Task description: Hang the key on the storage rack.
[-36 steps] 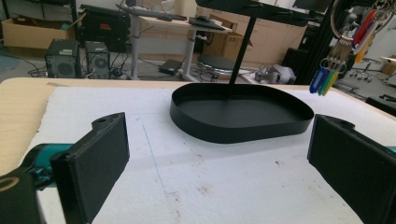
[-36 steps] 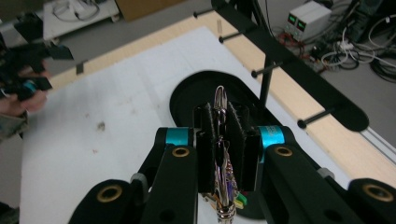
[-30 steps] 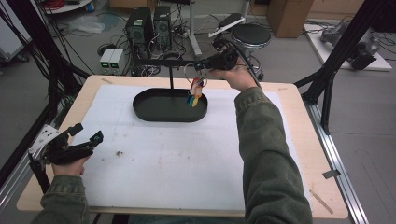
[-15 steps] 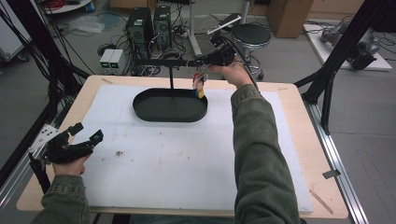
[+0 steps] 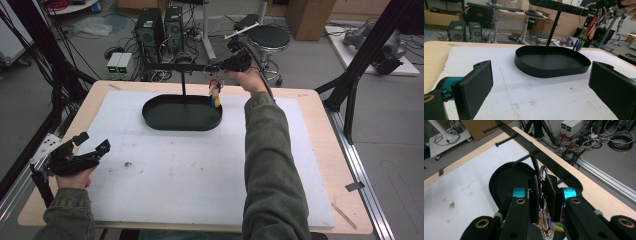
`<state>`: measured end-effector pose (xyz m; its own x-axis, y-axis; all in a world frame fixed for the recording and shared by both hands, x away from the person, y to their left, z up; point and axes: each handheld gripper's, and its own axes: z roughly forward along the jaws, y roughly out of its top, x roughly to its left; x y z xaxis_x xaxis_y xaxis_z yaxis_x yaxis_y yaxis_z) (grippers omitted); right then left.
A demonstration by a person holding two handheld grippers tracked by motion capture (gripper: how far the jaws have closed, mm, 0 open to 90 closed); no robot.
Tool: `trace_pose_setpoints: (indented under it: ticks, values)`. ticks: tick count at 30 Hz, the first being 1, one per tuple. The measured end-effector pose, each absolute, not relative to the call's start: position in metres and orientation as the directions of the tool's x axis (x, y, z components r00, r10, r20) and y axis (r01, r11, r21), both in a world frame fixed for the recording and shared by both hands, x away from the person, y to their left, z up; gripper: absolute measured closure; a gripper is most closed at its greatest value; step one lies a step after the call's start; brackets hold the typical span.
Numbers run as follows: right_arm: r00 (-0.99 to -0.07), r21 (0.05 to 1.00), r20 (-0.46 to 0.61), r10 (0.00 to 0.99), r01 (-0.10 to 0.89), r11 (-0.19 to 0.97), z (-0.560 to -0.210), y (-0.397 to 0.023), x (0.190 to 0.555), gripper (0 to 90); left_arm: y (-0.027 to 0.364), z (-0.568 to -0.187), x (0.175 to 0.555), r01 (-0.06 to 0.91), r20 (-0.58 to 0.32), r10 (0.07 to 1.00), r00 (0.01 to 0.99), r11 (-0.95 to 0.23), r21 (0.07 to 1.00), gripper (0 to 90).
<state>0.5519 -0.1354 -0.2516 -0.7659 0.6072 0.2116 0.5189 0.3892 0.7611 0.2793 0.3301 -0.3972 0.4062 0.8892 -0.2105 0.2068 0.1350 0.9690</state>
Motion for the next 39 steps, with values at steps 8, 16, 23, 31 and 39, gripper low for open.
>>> trace_pose_setpoints:
  ticks: [8,16,23,31,39]
  values:
    - [-0.764,0.772,0.239,0.600,0.524,0.360,-0.260,-0.143,0.559,81.9,0.330,-0.397,0.279,0.206,-0.211,0.889,0.407,0.136,0.969,6.0]
    - [-0.766,0.765,0.222,0.603,0.520,0.379,-0.265,-0.145,0.559,81.4,0.330,-0.397,0.279,0.205,-0.209,0.888,0.410,0.133,0.970,6.0]
    - [-0.738,0.780,0.281,0.614,0.548,0.301,-0.267,-0.154,0.558,68.6,0.330,-0.397,0.279,0.206,-0.211,0.887,0.412,0.135,0.969,6.0]
    - [-0.700,0.786,0.281,0.656,0.561,0.262,-0.268,-0.163,0.553,31.5,0.330,-0.397,0.279,0.205,-0.211,0.887,0.411,0.136,0.969,6.0]
    - [-0.683,0.804,0.208,0.700,0.527,0.276,-0.270,-0.173,0.542,0.4,0.330,-0.398,0.280,0.206,-0.213,0.887,0.410,0.137,0.969,6.0]
